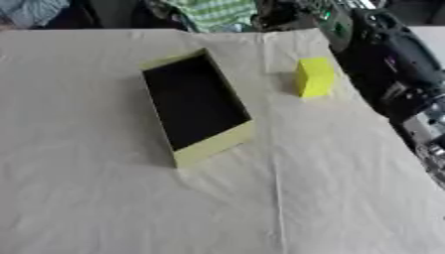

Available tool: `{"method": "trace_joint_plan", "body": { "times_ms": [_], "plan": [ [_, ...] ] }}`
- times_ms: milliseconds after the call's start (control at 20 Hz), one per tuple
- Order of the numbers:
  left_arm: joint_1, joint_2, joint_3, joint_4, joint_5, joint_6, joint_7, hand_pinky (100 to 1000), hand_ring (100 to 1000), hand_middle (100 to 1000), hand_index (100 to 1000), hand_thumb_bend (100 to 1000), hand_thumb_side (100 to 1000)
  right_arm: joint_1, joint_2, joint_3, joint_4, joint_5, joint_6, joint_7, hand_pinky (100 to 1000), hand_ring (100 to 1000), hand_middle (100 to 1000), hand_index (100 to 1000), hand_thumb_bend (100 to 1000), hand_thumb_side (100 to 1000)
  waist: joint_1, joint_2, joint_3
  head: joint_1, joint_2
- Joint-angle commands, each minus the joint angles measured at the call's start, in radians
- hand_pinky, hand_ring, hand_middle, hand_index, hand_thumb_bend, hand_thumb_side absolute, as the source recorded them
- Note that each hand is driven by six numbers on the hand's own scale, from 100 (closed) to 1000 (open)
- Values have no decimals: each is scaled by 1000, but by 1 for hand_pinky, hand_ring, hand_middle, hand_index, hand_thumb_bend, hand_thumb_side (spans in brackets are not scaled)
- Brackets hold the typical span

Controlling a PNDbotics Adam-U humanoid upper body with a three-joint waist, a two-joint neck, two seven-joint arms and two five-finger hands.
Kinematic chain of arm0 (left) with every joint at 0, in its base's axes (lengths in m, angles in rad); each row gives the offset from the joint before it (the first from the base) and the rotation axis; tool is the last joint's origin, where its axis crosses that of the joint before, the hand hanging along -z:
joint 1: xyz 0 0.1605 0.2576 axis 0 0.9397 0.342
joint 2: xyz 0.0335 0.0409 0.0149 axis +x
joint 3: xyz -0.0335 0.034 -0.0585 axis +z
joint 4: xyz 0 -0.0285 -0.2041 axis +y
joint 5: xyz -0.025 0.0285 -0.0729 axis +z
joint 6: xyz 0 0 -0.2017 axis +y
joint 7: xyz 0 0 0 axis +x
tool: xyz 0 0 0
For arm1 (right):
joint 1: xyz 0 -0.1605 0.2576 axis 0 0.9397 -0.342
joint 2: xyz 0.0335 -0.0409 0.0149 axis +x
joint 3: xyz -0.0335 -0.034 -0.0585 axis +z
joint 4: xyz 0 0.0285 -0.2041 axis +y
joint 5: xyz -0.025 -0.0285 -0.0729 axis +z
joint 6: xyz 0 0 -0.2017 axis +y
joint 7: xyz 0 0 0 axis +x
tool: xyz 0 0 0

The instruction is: Pick up objects on the table and place them in the box.

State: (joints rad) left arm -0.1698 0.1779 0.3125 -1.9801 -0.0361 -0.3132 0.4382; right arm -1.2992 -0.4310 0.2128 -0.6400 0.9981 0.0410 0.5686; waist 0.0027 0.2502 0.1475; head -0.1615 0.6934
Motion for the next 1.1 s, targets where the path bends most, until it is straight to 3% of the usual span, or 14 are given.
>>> {"method": "trace_joint_plan", "body": {
  "times_ms": [50,400,550,650,700,750,900,950,1000,1050,1100],
  "plan": [
    [-2,30,3,-20,1,1,-2,641,542,528,728,100,819,-12,-46,-17,-6,14,-2,16,828,950,910,1000,156,925,-8,-37,-4,8,3],
    [1,32,6,-20,-3,4,-3,640,542,528,727,100,818,19,-95,-31,8,19,14,23,833,968,924,1000,133,912,-10,-39,-17,18,1],
    [2,33,7,-20,-5,7,-4,640,542,528,727,100,820,32,-119,-33,5,0,4,33,836,969,920,1000,188,936,-11,-40,-21,22,0],
    [3,33,7,-20,-6,8,-5,640,542,528,726,100,820,43,-136,-25,-14,-51,-22,61,841,971,910,1000,269,926,-11,-39,-22,24,-1],
    [3,34,7,-20,-6,8,-6,640,542,527,725,100,820,48,-147,-16,-30,-89,-38,85,844,972,905,1000,369,910,-11,-39,-23,26,-1],
    [3,35,7,-20,-6,8,-7,640,542,528,725,100,820,53,-157,-4,-49,-127,-51,112,845,971,901,1000,373,912,-11,-39,-24,26,-1],
    [3,36,5,-20,-7,10,-12,640,541,527,724,100,820,65,-184,30,-107,-211,-65,190,849,973,898,1000,458,844,-12,-39,-25,25,-1],
    [4,36,5,-20,-7,10,-13,640,541,527,723,100,820,69,-189,37,-119,-229,-65,213,853,973,897,1000,473,746,-12,-39,-25,24,-2],
    [4,36,5,-20,-7,10,-15,640,541,526,723,100,820,73,-194,42,-130,-246,-70,236,854,973,897,1000,469,730,-12,-39,-25,24,-3],
    [4,36,6,-20,-7,10,-16,640,541,525,722,100,819,76,-197,46,-138,-259,-77,258,863,978,904,1000,440,606,-12,-39,-24,24,-3],
    [4,36,6,-20,-7,10,-17,640,541,525,722,100,819,80,-201,48,-142,-272,-89,283,866,979,906,1000,435,587,-12,-39,-24,24,-3]
  ]
}}
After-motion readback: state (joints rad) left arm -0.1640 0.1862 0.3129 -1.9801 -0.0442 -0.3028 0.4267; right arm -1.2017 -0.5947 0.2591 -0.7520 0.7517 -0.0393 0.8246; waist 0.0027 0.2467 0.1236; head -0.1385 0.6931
